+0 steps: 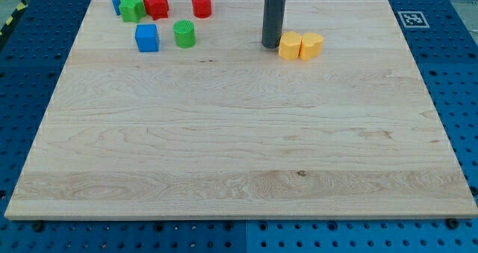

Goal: Push the green circle into the blue cube

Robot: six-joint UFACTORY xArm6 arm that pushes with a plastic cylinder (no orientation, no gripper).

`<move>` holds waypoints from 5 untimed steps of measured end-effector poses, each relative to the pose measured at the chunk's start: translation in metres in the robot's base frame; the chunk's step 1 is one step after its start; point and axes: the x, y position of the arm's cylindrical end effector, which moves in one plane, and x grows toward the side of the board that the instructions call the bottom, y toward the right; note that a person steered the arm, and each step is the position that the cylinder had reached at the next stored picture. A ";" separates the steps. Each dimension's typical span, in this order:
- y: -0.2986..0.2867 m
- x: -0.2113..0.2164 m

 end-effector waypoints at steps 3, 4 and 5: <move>-0.098 -0.039; -0.139 -0.039; -0.174 -0.039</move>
